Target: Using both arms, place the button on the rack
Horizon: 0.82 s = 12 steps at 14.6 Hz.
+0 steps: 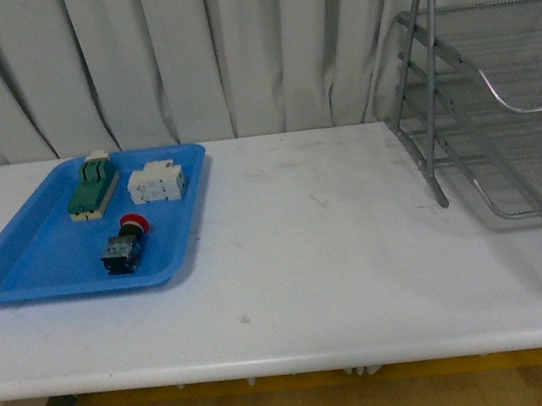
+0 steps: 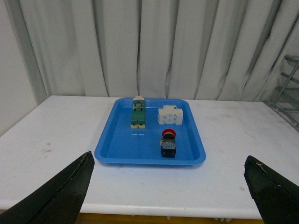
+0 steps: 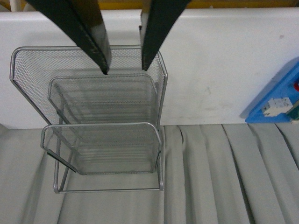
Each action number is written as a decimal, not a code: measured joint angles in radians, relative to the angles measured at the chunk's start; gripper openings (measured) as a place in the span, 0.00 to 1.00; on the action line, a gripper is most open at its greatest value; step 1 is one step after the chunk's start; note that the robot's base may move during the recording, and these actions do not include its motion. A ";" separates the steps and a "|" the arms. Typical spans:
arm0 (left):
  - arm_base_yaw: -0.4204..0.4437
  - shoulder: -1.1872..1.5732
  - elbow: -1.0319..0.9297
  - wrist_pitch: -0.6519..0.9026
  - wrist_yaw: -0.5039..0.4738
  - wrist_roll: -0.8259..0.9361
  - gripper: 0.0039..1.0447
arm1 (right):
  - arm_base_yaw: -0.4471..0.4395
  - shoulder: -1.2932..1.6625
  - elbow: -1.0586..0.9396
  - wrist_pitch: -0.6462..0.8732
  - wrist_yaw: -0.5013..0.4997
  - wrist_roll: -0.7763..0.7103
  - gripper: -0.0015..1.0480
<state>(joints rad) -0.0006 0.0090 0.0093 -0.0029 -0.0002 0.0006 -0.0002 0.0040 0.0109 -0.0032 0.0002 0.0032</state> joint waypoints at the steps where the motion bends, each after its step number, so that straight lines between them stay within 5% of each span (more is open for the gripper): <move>1: 0.000 0.000 0.000 0.000 0.000 0.000 0.94 | 0.000 0.000 0.000 0.000 0.000 0.000 0.36; 6: 0.000 0.000 0.000 0.000 0.000 0.000 0.94 | 0.000 0.000 0.000 0.000 0.000 0.000 0.95; 8: 0.000 0.001 0.000 -0.007 -0.002 -0.001 0.94 | 0.000 0.000 0.000 0.000 0.000 0.000 0.93; 10: -0.089 0.271 0.194 -0.381 -0.188 -0.241 0.94 | 0.000 0.000 0.000 0.000 0.000 -0.001 0.94; 12: -0.059 0.417 0.286 -0.322 -0.167 -0.415 0.94 | 0.000 0.000 0.000 -0.001 0.000 -0.001 0.94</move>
<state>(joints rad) -0.0593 0.4263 0.2958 -0.3248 -0.1677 -0.4141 -0.0002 0.0040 0.0109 -0.0040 0.0002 0.0025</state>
